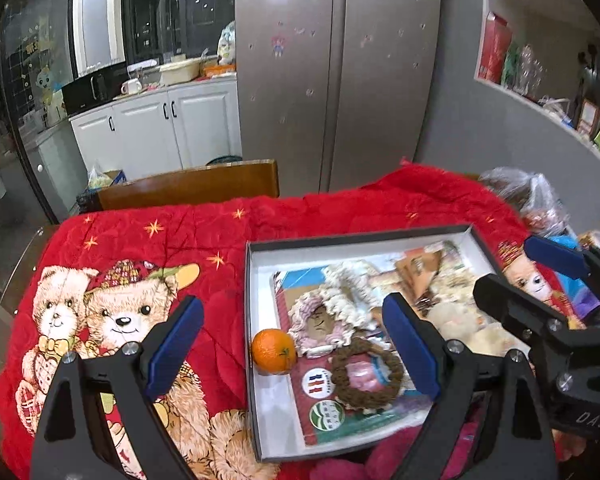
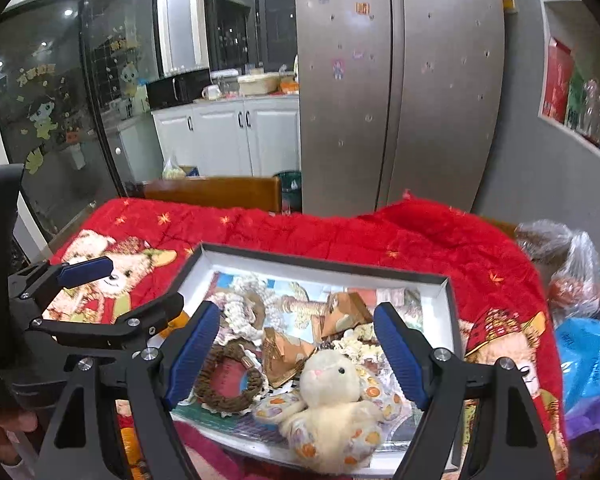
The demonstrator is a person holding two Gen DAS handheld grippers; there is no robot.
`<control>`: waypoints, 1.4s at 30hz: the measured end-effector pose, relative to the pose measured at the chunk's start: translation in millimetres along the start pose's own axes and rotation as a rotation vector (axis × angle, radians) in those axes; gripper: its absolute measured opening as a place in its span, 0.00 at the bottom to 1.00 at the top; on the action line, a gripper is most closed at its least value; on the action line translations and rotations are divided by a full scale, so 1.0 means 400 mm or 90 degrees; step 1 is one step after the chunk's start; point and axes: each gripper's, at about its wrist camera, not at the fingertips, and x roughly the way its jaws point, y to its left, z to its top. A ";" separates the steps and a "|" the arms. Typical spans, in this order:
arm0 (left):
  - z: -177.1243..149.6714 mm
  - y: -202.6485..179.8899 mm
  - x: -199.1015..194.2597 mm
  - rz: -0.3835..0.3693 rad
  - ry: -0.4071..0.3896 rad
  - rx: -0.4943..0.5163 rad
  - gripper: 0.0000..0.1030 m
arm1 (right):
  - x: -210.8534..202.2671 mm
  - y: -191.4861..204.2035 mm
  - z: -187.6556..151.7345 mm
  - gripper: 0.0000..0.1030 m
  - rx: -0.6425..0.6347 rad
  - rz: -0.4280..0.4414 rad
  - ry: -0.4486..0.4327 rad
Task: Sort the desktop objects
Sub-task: 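Move both open tools back over the pile of objects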
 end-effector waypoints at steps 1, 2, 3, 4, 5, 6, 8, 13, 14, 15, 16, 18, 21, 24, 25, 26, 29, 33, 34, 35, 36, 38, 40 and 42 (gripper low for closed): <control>0.004 -0.001 -0.017 -0.006 -0.005 -0.001 0.89 | -0.019 0.003 0.004 0.79 -0.002 0.001 -0.009; 0.007 -0.001 -0.039 -0.014 -0.013 -0.004 0.89 | -0.032 0.004 0.005 0.79 -0.002 0.001 -0.014; 0.012 -0.002 -0.066 -0.022 -0.022 -0.009 0.89 | -0.047 0.005 0.007 0.79 -0.001 0.000 -0.020; 0.017 -0.004 -0.099 -0.030 -0.034 -0.013 0.89 | -0.065 0.004 0.008 0.79 0.001 -0.001 -0.028; 0.018 -0.005 -0.128 -0.039 -0.047 -0.014 0.90 | -0.085 0.003 0.008 0.79 0.005 0.001 -0.033; 0.016 -0.006 -0.164 -0.050 -0.065 -0.016 0.91 | -0.104 0.001 0.007 0.79 0.010 0.003 -0.038; 0.009 -0.008 -0.227 -0.058 -0.088 -0.016 0.97 | -0.149 -0.004 0.001 0.79 0.016 -0.003 -0.049; -0.039 -0.007 -0.391 -0.052 -0.129 0.002 0.98 | -0.293 -0.011 -0.030 0.79 0.030 -0.026 -0.079; -0.055 -0.003 -0.421 -0.049 -0.136 0.002 0.99 | -0.315 -0.010 -0.037 0.79 0.031 -0.027 -0.085; -0.083 0.002 -0.458 -0.042 -0.145 0.002 0.99 | -0.349 -0.008 -0.047 0.80 0.033 -0.031 -0.095; -0.104 0.007 -0.477 -0.033 -0.151 0.002 0.99 | -0.389 -0.005 -0.062 0.81 0.035 -0.038 -0.106; -0.171 0.015 -0.519 0.006 -0.158 0.002 0.99 | -0.444 0.002 -0.093 0.82 0.038 -0.048 -0.121; -0.298 0.030 -0.545 0.010 -0.150 -0.021 0.99 | -0.516 0.008 -0.174 0.82 0.052 -0.043 -0.143; -0.431 0.052 -0.523 -0.027 -0.119 -0.057 0.99 | -0.558 0.016 -0.284 0.82 0.061 -0.050 -0.147; -0.457 0.056 -0.512 -0.034 -0.108 -0.062 0.99 | -0.568 0.018 -0.324 0.82 0.066 -0.060 -0.149; -0.479 0.059 -0.493 -0.040 -0.091 -0.065 0.99 | -0.574 0.017 -0.362 0.82 0.073 -0.067 -0.148; -0.526 0.059 -0.438 -0.039 -0.044 -0.068 0.99 | -0.571 0.015 -0.436 0.82 0.080 -0.078 -0.129; -0.540 0.039 -0.396 -0.034 -0.023 -0.056 0.99 | -0.540 0.002 -0.471 0.82 0.068 -0.098 -0.095; -0.543 0.039 -0.391 -0.031 -0.021 -0.053 0.99 | -0.530 -0.002 -0.476 0.82 0.066 -0.096 -0.090; -0.545 0.037 -0.384 -0.031 -0.018 -0.051 0.99 | -0.525 -0.006 -0.476 0.82 0.067 -0.095 -0.086; -0.544 0.040 -0.377 -0.033 -0.014 -0.052 0.99 | -0.523 -0.010 -0.479 0.82 0.071 -0.093 -0.084; -0.543 0.043 -0.362 -0.040 -0.005 -0.056 0.99 | -0.507 -0.020 -0.480 0.82 0.081 -0.082 -0.077; -0.540 0.044 -0.346 -0.043 0.002 -0.056 0.99 | -0.496 -0.025 -0.487 0.82 0.084 -0.085 -0.072; -0.537 0.042 -0.327 -0.038 0.008 -0.052 0.99 | -0.482 -0.030 -0.494 0.82 0.088 -0.091 -0.064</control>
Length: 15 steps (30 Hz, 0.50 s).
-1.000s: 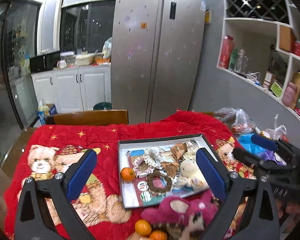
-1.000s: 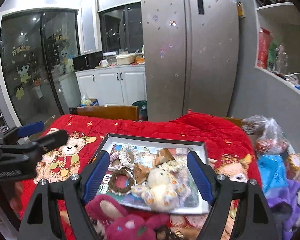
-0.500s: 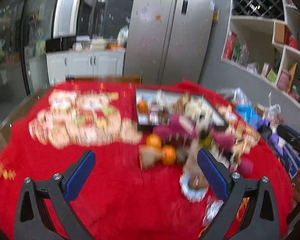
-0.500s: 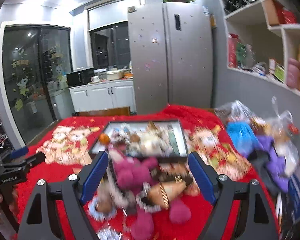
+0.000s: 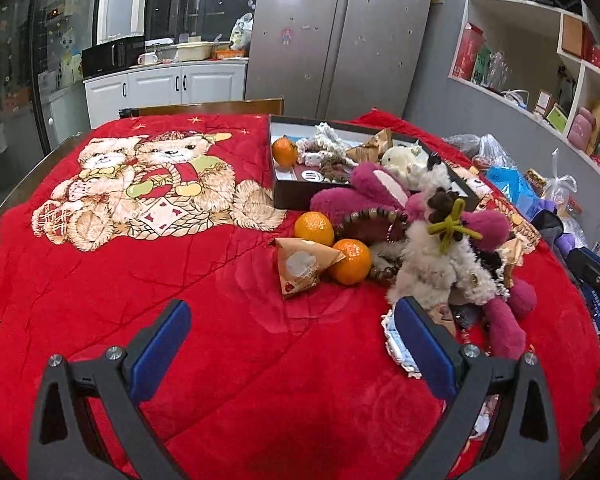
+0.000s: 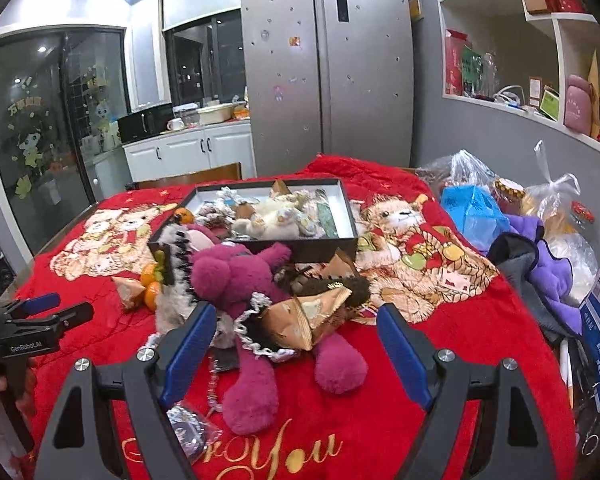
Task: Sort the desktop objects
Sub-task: 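Move both open tools back over the pile of objects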
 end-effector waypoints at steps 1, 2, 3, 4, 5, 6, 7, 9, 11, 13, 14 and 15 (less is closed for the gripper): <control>0.001 -0.001 0.007 0.002 0.003 0.002 0.99 | 0.008 -0.006 -0.002 0.82 0.006 0.000 0.004; 0.003 -0.002 0.014 0.005 0.006 0.004 0.99 | 0.014 -0.011 -0.004 0.82 0.010 0.002 0.007; 0.004 -0.004 0.022 0.010 0.008 0.004 0.99 | 0.019 -0.015 -0.005 0.82 0.014 0.006 0.010; 0.006 -0.006 0.029 0.012 0.011 0.005 0.99 | 0.027 -0.020 -0.008 0.82 0.016 0.009 0.013; 0.008 -0.007 0.035 0.011 0.013 0.006 0.99 | 0.035 -0.023 -0.009 0.82 0.015 0.006 0.018; 0.011 -0.008 0.043 0.012 0.016 0.008 0.99 | 0.040 -0.025 -0.010 0.82 0.014 0.003 0.021; 0.015 -0.009 0.052 0.015 0.021 0.012 0.99 | 0.051 -0.031 -0.010 0.82 0.013 -0.001 0.026; 0.024 -0.013 0.071 0.020 0.029 0.019 0.99 | 0.066 -0.038 -0.006 0.82 0.018 -0.001 0.032; 0.033 -0.014 0.090 0.022 0.039 0.022 0.99 | 0.085 -0.048 -0.001 0.82 0.024 0.000 0.038; 0.043 -0.015 0.111 0.024 0.049 0.025 0.99 | 0.106 -0.056 0.003 0.82 0.027 -0.006 0.048; 0.049 -0.017 0.125 0.028 0.057 0.029 0.99 | 0.119 -0.061 0.006 0.82 0.030 -0.008 0.055; 0.053 -0.019 0.135 0.029 0.060 0.033 0.99 | 0.127 -0.064 0.009 0.82 0.030 -0.010 0.061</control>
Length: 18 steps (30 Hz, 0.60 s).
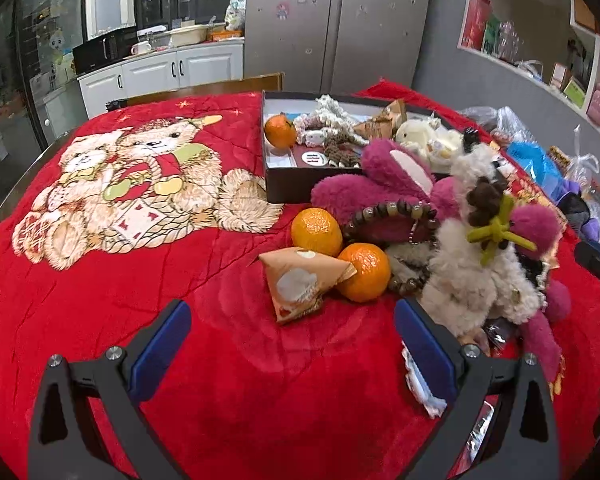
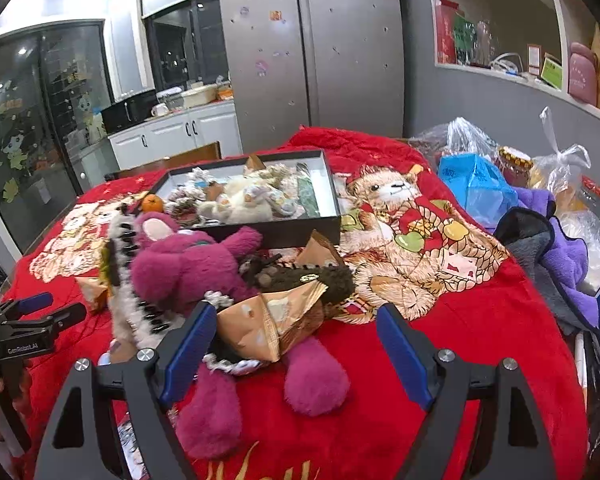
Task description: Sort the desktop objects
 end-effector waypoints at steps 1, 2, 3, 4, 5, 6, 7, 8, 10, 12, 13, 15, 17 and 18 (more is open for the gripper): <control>0.005 -0.002 0.012 0.000 0.002 0.003 0.99 | 0.014 -0.004 0.005 0.82 0.000 -0.003 0.008; 0.011 -0.005 0.025 -0.001 0.006 0.008 0.99 | 0.023 -0.007 0.010 0.82 0.001 -0.008 0.013; 0.017 -0.008 0.039 0.003 0.010 0.011 0.99 | 0.034 -0.012 0.013 0.82 0.003 -0.014 0.019; 0.022 -0.009 0.051 0.005 0.013 0.014 0.99 | 0.049 -0.017 0.017 0.82 0.007 -0.018 0.027; 0.026 -0.013 0.061 0.001 0.016 0.016 0.99 | 0.066 -0.025 0.021 0.82 0.016 -0.024 0.037; 0.031 -0.015 0.072 -0.007 0.019 0.018 0.99 | 0.082 -0.034 0.022 0.82 0.027 -0.028 0.045; 0.031 -0.017 0.079 -0.011 0.020 0.019 0.99 | 0.098 -0.043 0.022 0.82 0.037 -0.024 0.052; 0.032 -0.018 0.087 -0.015 0.020 0.019 0.99 | 0.113 -0.051 0.020 0.82 0.045 -0.019 0.060; 0.029 -0.022 0.103 -0.020 0.025 0.025 0.99 | 0.150 -0.065 0.010 0.82 0.066 -0.010 0.083; 0.025 -0.021 0.120 -0.031 0.033 0.025 0.99 | 0.176 -0.073 -0.003 0.82 0.079 0.005 0.093; 0.023 -0.017 0.129 -0.040 0.042 0.021 0.99 | 0.185 -0.076 -0.008 0.82 0.089 0.018 0.094; 0.024 -0.013 0.135 -0.048 0.044 0.016 0.99 | 0.199 -0.081 -0.010 0.82 0.104 0.031 0.095; 0.022 -0.014 0.137 -0.047 0.045 0.015 0.99 | 0.212 -0.079 -0.009 0.82 0.103 0.025 0.102; 0.022 -0.018 0.139 -0.041 0.046 0.020 0.99 | 0.217 -0.076 -0.011 0.82 0.102 0.025 0.104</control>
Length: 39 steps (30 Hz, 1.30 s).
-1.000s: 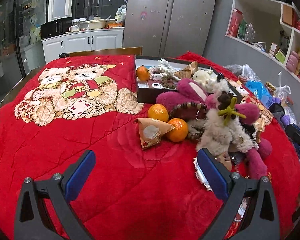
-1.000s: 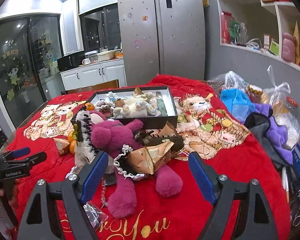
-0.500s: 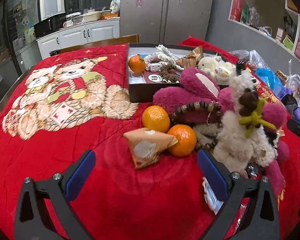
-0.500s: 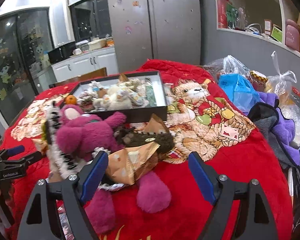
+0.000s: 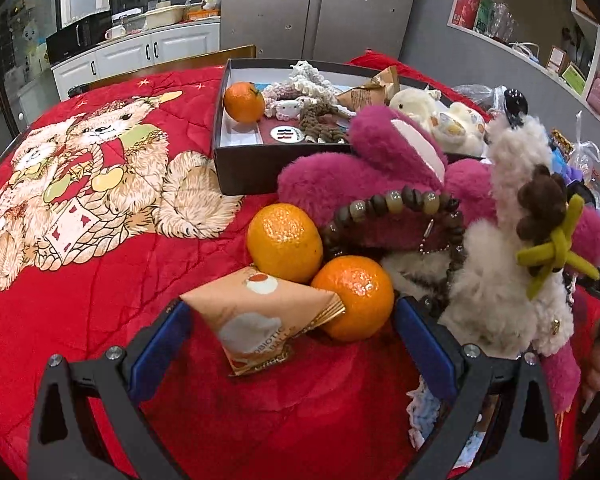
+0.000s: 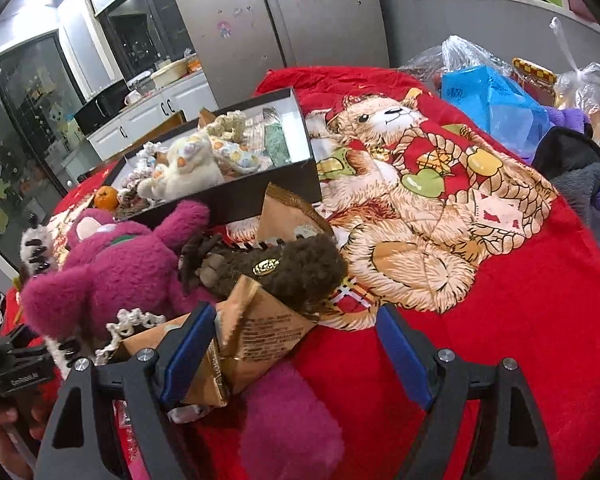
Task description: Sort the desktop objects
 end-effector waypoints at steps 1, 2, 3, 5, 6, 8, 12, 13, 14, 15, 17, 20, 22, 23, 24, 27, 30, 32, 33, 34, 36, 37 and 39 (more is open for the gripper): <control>-0.001 -0.003 0.002 0.006 0.002 0.004 0.99 | 0.004 0.003 -0.002 0.82 -0.001 -0.001 0.001; -0.001 -0.008 0.003 0.012 0.005 0.009 0.99 | 0.006 0.008 -0.005 0.82 -0.005 -0.004 0.001; -0.001 -0.011 0.004 0.017 0.006 0.013 0.99 | 0.006 0.011 -0.006 0.82 -0.008 -0.006 -0.001; -0.002 -0.011 0.004 0.017 0.006 0.012 0.98 | 0.003 0.014 -0.007 0.82 -0.013 -0.010 -0.009; -0.002 -0.011 0.004 0.018 0.007 0.012 0.98 | 0.002 0.015 -0.008 0.82 -0.015 -0.009 -0.012; -0.003 -0.014 0.005 0.029 0.009 0.017 0.97 | 0.002 0.014 -0.008 0.80 -0.018 -0.010 -0.016; -0.002 -0.017 0.007 0.040 0.010 0.021 0.95 | 0.015 0.010 -0.006 0.70 -0.008 0.007 -0.003; -0.002 -0.017 0.007 0.044 0.010 0.022 0.94 | 0.017 0.009 -0.005 0.66 -0.006 0.008 -0.003; -0.003 -0.018 0.007 0.049 0.009 0.022 0.92 | 0.019 0.008 -0.005 0.63 -0.005 0.005 -0.005; -0.003 -0.018 0.005 0.049 0.007 0.023 0.90 | 0.020 0.008 -0.004 0.58 -0.007 0.002 -0.003; -0.005 -0.016 0.001 0.048 0.003 0.022 0.83 | 0.020 0.013 -0.004 0.51 -0.013 0.003 -0.002; -0.006 -0.012 -0.008 0.058 -0.008 0.014 0.66 | 0.013 0.021 -0.008 0.40 -0.020 0.002 0.002; -0.006 -0.003 -0.012 0.061 -0.013 0.003 0.59 | 0.005 0.030 -0.012 0.38 -0.030 -0.005 -0.001; -0.007 0.002 -0.015 0.062 -0.015 -0.002 0.51 | 0.000 0.034 -0.014 0.38 -0.034 -0.007 -0.003; -0.007 0.008 -0.020 0.065 -0.020 -0.008 0.43 | -0.003 0.034 -0.015 0.37 -0.034 -0.007 -0.004; -0.011 0.025 -0.027 0.049 -0.025 -0.028 0.14 | -0.012 0.033 -0.018 0.36 -0.027 -0.003 -0.007; -0.014 0.028 -0.030 0.046 -0.026 -0.029 0.13 | -0.026 0.034 -0.020 0.36 -0.028 0.003 -0.014; -0.015 0.027 -0.032 0.044 -0.027 -0.028 0.10 | -0.032 0.037 -0.022 0.36 -0.032 0.005 -0.019; -0.016 0.029 -0.033 0.042 -0.027 -0.029 0.09 | -0.034 0.038 -0.022 0.36 -0.032 0.004 -0.019; -0.016 0.032 -0.034 0.039 -0.027 -0.032 0.07 | -0.035 0.039 -0.023 0.36 -0.034 0.003 -0.020; -0.019 0.041 -0.038 0.027 -0.028 -0.041 0.03 | -0.037 0.039 -0.024 0.36 -0.035 0.003 -0.021; -0.022 0.044 -0.039 0.021 -0.027 -0.044 0.03 | -0.039 0.039 -0.024 0.36 -0.034 0.006 -0.022; -0.025 0.047 -0.042 0.015 -0.026 -0.042 0.02 | -0.043 0.037 -0.025 0.36 -0.033 0.009 -0.025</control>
